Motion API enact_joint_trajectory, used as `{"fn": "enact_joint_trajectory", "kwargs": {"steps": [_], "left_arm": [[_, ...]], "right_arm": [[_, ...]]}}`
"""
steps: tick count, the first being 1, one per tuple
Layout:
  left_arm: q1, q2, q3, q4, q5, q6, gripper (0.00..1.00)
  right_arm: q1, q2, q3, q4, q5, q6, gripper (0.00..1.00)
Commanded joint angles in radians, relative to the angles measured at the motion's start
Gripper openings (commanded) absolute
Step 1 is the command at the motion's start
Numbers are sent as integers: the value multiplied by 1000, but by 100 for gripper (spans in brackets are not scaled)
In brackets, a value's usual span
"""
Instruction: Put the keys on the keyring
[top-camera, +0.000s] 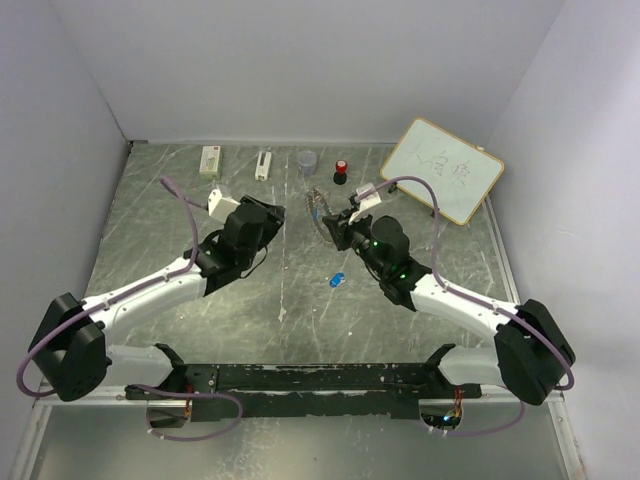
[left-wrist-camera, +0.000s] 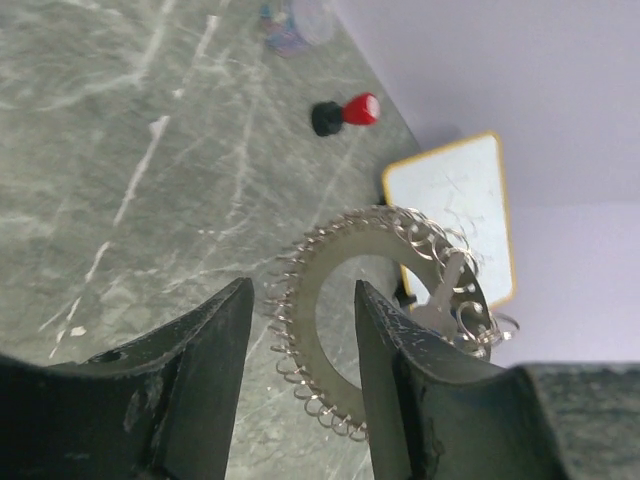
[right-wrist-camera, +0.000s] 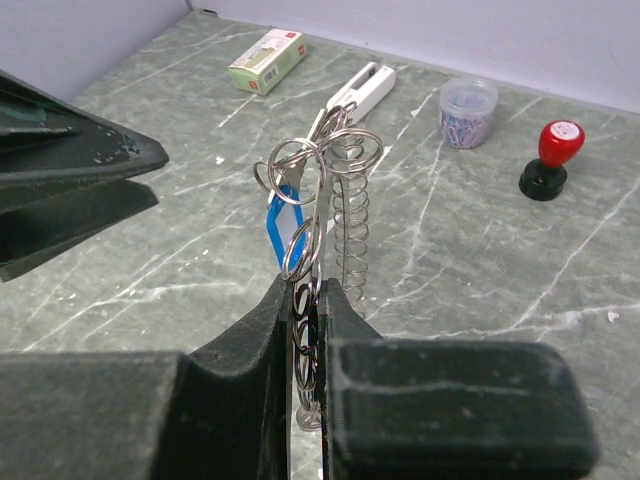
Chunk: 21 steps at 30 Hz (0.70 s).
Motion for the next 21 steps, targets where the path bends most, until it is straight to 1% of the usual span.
{"fn": "enact_joint_trajectory", "kwargs": {"steps": [1, 2, 5, 7, 10, 12, 14, 16, 19, 21], "left_arm": [[3, -54, -115, 456, 138, 275, 52], [3, -60, -158, 533, 181, 324, 49], [3, -56, -241, 769, 295, 473, 47], [1, -47, -286, 894, 351, 561, 50], [1, -24, -348, 1093, 431, 739, 57], [0, -7, -376, 1183, 453, 816, 61], [-1, 9, -391, 1241, 477, 911, 64], [-8, 19, -392, 1243, 470, 976, 67], [-23, 29, -384, 1227, 423, 1090, 69], [-40, 45, -392, 1255, 396, 1171, 69]], "right_arm": [[-1, -44, -1, 74, -57, -28, 0], [0, -45, 4, 67, -63, -28, 0], [-2, -45, 27, 29, -71, -24, 0], [-2, -47, 45, 2, -74, -17, 0], [-2, -48, 75, -42, -70, 0, 0], [-3, -48, 94, -72, -66, 11, 0], [-1, -47, 113, -101, -56, 19, 0], [-1, -43, 136, -133, -43, 23, 0], [-5, -38, 170, -176, -33, 30, 0], [-8, -36, 190, -198, -30, 35, 0]]}}
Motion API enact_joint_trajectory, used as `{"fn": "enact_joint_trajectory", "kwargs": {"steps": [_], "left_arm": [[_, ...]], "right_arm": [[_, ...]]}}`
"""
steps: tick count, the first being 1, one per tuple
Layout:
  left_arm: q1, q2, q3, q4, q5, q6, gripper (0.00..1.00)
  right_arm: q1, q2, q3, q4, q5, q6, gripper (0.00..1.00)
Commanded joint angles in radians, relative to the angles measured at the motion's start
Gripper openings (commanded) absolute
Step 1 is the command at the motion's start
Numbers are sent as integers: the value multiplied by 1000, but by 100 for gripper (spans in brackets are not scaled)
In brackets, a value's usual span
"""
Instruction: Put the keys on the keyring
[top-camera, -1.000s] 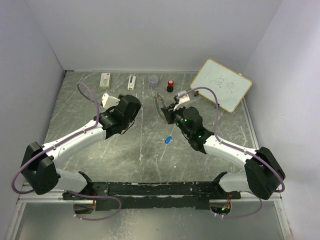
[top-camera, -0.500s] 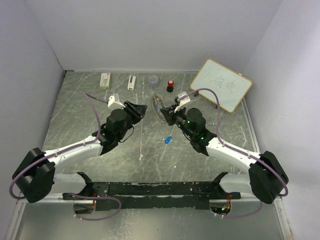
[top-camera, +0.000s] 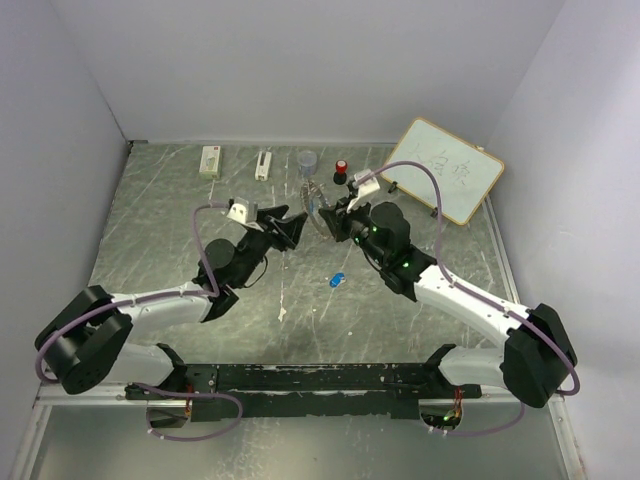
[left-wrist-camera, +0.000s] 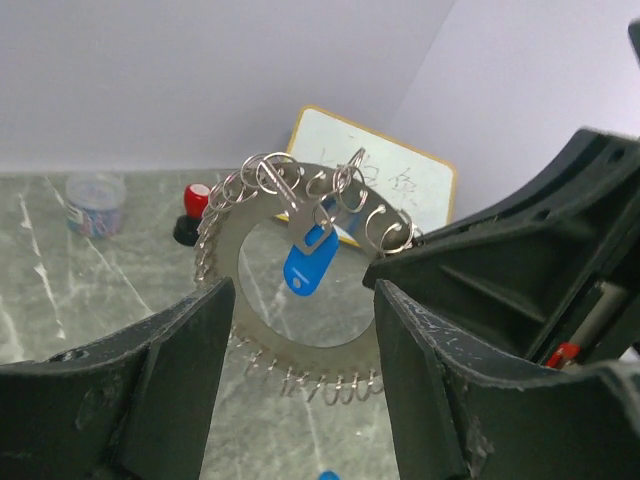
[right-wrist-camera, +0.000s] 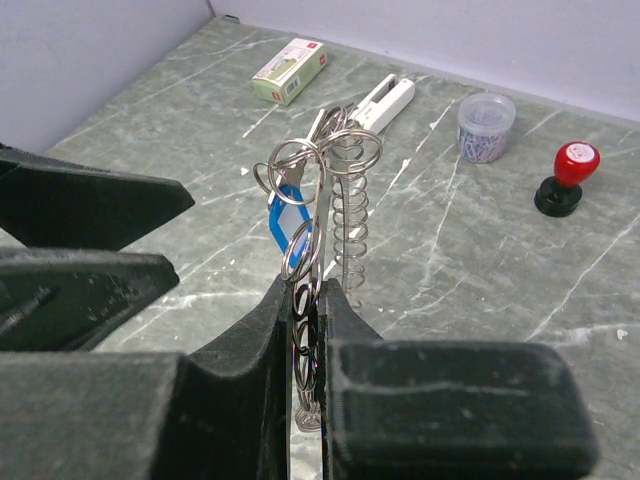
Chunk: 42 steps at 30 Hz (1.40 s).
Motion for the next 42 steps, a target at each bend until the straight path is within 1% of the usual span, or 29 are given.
{"fn": "enact_joint_trajectory", "kwargs": {"steps": [1, 8, 12, 16, 18, 22, 29, 36, 42], "left_arm": [[-38, 34, -10, 148, -34, 265, 69], [-136, 169, -15, 405, -152, 587, 68], [-171, 262, -5, 542, -210, 688, 67], [-198, 386, -7, 749, -250, 808, 64], [-204, 421, 17, 753, -260, 842, 62], [-205, 450, 38, 755, -241, 834, 62], [-205, 442, 49, 755, -231, 809, 63], [-205, 386, 50, 754, -206, 776, 64], [-205, 343, 51, 754, -180, 756, 62]], "right_arm": [[-8, -12, 70, -40, 21, 20, 0], [-9, -18, 87, -71, 19, 21, 0], [-10, -24, 85, -78, 12, 21, 0], [-10, -36, 79, -81, 8, 19, 0], [-10, -41, 78, -87, 2, 20, 0], [-9, -48, 71, -91, -5, 21, 0], [-9, -59, 64, -98, -19, 32, 0], [-10, -62, 86, -134, -18, 43, 0], [-9, -74, 97, -153, -16, 53, 0]]}}
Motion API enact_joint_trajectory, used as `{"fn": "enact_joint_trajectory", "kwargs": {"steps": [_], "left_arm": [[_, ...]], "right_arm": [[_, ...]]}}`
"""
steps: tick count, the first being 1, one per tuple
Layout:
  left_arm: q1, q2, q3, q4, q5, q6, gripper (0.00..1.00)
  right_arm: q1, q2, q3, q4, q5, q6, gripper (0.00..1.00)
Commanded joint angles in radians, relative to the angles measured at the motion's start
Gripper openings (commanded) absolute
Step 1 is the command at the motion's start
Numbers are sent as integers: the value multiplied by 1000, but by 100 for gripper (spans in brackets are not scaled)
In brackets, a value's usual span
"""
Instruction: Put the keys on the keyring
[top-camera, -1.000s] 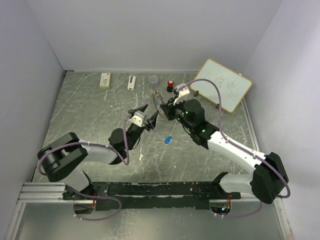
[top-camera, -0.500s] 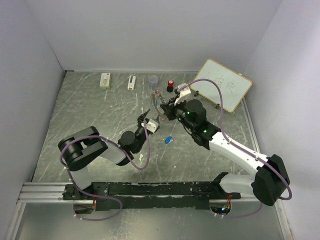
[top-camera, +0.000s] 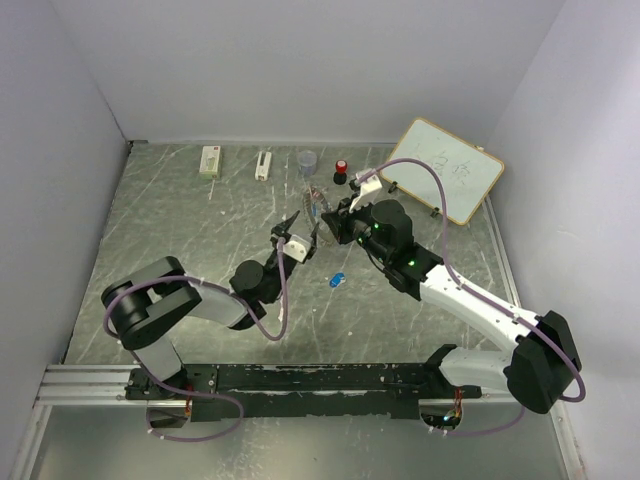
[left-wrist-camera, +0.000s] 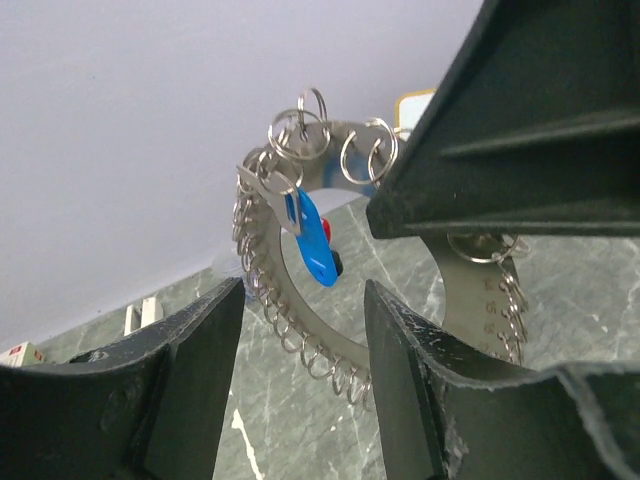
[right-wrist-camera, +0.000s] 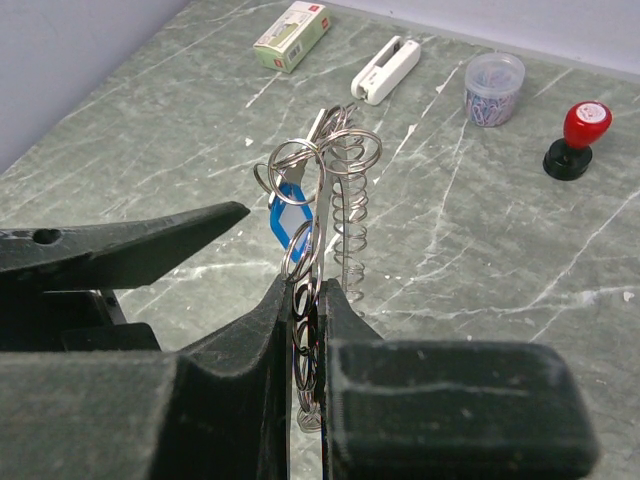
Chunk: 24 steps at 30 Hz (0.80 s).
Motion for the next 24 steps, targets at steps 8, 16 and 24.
{"fn": "enact_joint_trajectory", "kwargs": {"steps": [8, 16, 24], "left_arm": [[-7, -22, 42, 292, 67, -64, 64], [-7, 6, 81, 292, 68, -66, 59], [-8, 28, 121, 291, 54, -48, 57]], "right_arm": [[-3, -45, 51, 6, -18, 12, 0], [-3, -52, 46, 2, -30, 19, 0], [-3, -72, 31, -6, -32, 24, 0]]}}
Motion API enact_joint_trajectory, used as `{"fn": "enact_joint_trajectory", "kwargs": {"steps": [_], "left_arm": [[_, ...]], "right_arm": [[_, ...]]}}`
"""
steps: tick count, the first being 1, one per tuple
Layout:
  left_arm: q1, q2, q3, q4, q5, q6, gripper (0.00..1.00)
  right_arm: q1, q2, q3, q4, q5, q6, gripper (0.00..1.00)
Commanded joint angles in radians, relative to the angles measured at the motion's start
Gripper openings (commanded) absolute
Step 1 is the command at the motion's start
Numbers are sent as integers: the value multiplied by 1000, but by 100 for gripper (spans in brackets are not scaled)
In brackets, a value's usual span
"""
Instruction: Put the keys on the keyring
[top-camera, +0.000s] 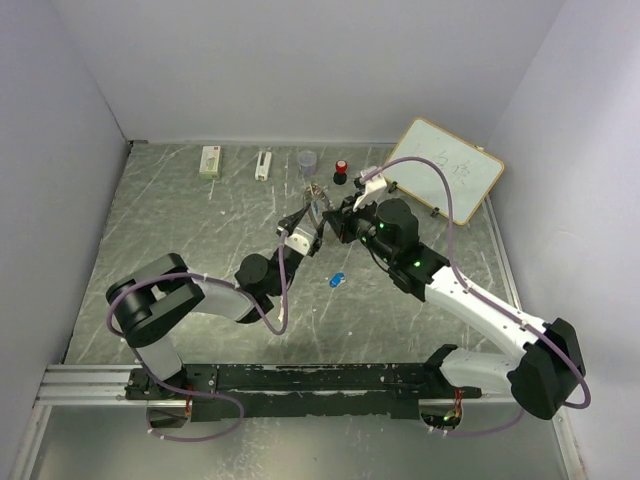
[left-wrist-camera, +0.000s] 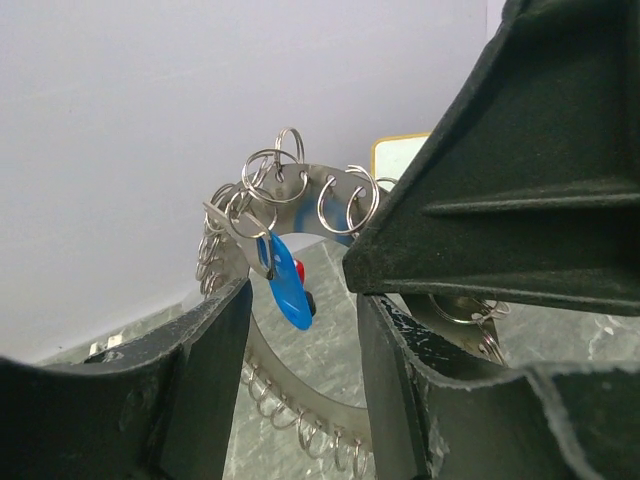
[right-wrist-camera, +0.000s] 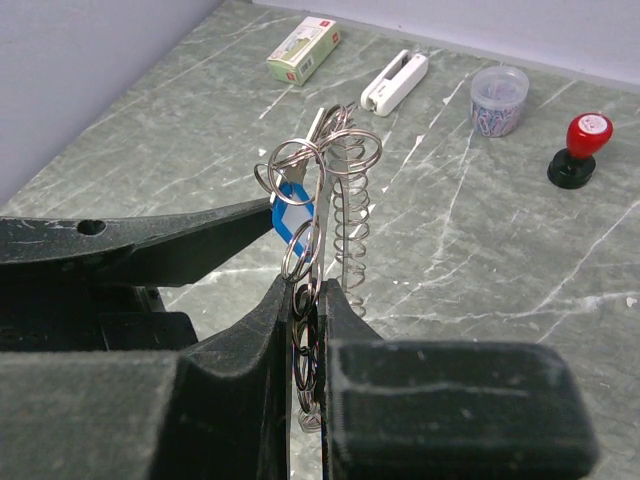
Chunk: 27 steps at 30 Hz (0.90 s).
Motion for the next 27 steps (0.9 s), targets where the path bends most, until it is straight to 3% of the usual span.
{"fn": "enact_joint_trajectory", "kwargs": {"steps": [1, 7, 19, 27], "left_arm": [[-7, 15, 42, 291, 2, 4, 56], [-7, 1, 41, 290, 9, 29, 55], [-6, -39, -7, 290, 55, 125, 42], [-7, -45, -10, 291, 61, 153, 40]], "right_arm": [[-3, -40, 13, 27, -14, 9, 0], [-2, -46, 6, 21, -13, 12, 0], [-2, -62, -10, 7, -16, 9, 0], [-3, -70, -20, -3, -16, 9, 0]]}}
